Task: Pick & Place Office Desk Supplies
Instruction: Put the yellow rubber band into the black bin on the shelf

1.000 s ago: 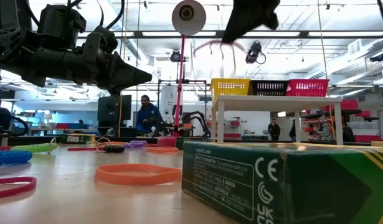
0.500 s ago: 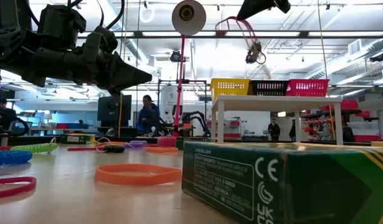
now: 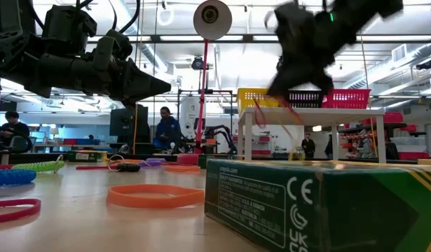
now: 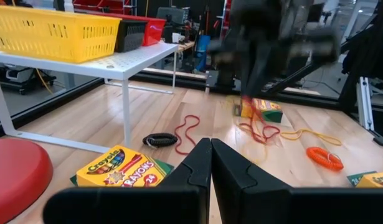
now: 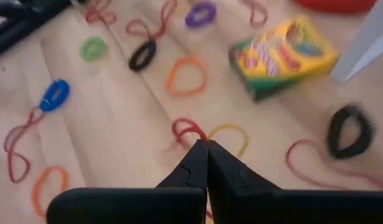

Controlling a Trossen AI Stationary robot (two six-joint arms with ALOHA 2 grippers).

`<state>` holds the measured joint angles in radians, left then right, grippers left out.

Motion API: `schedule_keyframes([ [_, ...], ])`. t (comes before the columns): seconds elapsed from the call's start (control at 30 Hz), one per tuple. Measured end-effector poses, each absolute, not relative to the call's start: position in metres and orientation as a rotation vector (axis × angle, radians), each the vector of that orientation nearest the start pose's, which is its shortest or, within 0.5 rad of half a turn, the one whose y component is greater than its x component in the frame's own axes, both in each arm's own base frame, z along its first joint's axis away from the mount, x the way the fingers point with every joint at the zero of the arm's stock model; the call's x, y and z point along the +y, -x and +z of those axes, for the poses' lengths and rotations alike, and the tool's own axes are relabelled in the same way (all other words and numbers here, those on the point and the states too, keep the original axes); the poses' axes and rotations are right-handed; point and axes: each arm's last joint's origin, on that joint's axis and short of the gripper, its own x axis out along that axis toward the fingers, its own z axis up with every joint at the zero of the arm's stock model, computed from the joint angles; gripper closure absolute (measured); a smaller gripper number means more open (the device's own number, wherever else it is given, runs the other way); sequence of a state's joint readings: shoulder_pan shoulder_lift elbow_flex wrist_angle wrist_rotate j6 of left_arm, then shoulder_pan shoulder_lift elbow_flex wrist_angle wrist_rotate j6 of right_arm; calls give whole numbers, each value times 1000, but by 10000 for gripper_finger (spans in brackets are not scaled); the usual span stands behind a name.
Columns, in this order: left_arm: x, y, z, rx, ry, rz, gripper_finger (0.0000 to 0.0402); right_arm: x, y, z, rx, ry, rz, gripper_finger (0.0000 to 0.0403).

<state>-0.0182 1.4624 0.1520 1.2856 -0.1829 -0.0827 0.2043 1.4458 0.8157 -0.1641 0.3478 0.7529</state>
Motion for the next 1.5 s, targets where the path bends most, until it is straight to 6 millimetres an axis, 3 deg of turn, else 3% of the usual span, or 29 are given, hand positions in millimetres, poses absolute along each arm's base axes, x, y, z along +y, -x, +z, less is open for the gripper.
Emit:
schedule_keyframes([
  [0.2, 1, -209, 142, 19, 80, 165, 387, 48, -277, 173, 760, -511, -434, 374],
  [0.47, 1, -209, 142, 19, 80, 166, 387, 48, -272, 174, 863, -452, -465, 254],
  [0.6, 1, -209, 142, 20, 80, 165, 387, 47, -269, 171, 896, -434, -483, 230],
  [0.77, 1, -209, 142, 20, 80, 166, 387, 47, -272, 162, 920, -426, -501, 235],
  [1.03, 1, -209, 142, 20, 80, 165, 387, 33, -280, 126, 1001, -477, -640, 236],
  [1.23, 1, -209, 142, 19, 80, 165, 387, 27, -285, 122, 985, -475, -644, 242],
  [1.33, 1, -209, 142, 20, 80, 166, 387, 27, -286, 121, 984, -469, -640, 274],
  [1.5, 1, -209, 142, 20, 80, 165, 387, 30, -287, 122, 980, -456, -614, 368],
])
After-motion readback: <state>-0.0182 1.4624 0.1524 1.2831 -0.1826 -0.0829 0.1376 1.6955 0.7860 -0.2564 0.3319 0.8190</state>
